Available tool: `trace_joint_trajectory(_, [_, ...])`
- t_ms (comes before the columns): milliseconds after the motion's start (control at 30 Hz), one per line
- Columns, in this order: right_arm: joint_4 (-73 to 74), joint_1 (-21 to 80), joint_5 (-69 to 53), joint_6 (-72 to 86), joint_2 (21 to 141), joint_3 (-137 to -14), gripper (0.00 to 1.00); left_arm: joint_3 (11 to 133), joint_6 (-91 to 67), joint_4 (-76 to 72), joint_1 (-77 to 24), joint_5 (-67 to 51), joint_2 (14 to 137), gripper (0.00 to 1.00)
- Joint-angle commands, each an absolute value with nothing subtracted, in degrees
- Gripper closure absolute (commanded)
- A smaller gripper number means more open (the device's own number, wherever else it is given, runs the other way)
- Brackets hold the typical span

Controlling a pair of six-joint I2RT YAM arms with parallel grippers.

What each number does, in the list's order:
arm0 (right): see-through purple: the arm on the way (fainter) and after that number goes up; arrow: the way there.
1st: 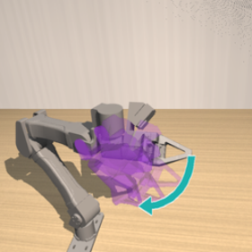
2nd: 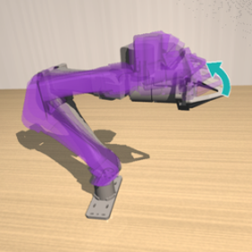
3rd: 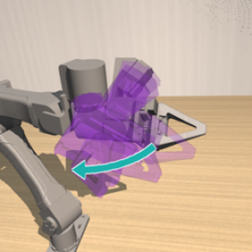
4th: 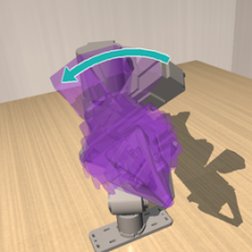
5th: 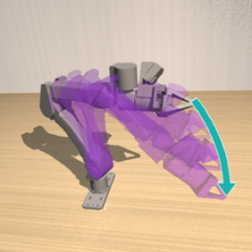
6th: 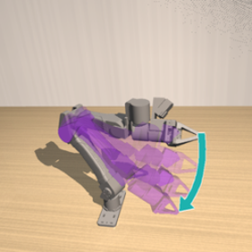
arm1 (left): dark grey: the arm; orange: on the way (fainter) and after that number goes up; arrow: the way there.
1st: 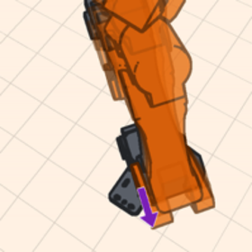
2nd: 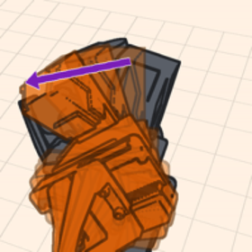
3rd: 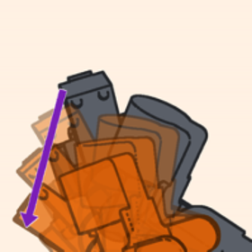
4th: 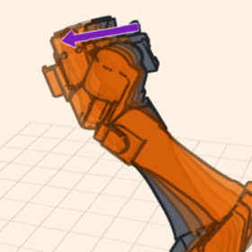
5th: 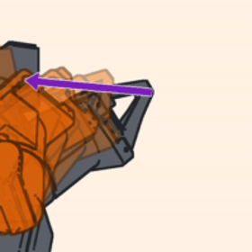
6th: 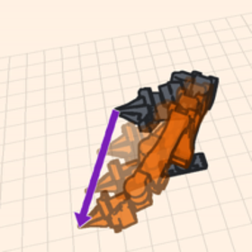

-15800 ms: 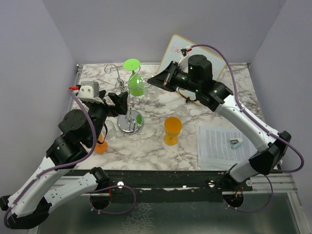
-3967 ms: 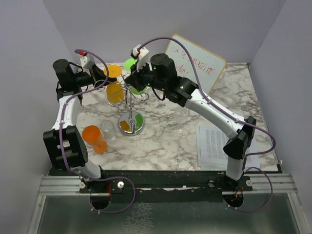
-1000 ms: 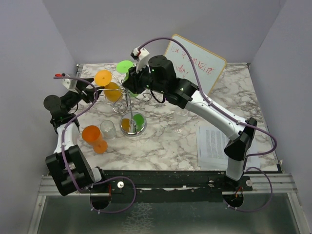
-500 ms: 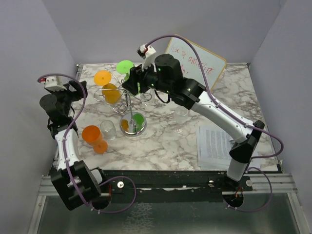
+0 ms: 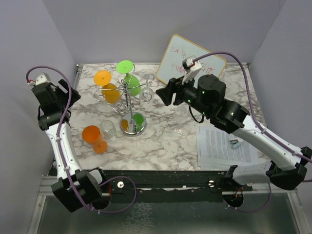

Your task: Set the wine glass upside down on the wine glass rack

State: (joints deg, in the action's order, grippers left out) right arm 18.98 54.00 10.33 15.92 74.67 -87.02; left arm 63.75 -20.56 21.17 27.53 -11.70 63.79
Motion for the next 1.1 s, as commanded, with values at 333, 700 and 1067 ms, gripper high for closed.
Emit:
trace_joint_trajectory(333, [22.7, 54.1, 19.7, 22.9, 61.1, -70.4, 0.37, 54.8, -22.5, 48.8, 18.9, -11.0, 44.9, 0.40])
trace_joint_trajectory(700, [23.3, 54.1, 22.6, 24.3, 59.7, -66.2, 0.37, 47.9, -20.6, 55.9, 13.3, -14.4, 47.2, 0.48])
trace_joint_trajectory(1067, [23.5, 54.1, 23.6, 26.4, 58.8, -64.8, 0.37, 48.6, -20.8, 52.6, 13.2, -5.5, 50.0, 0.78])
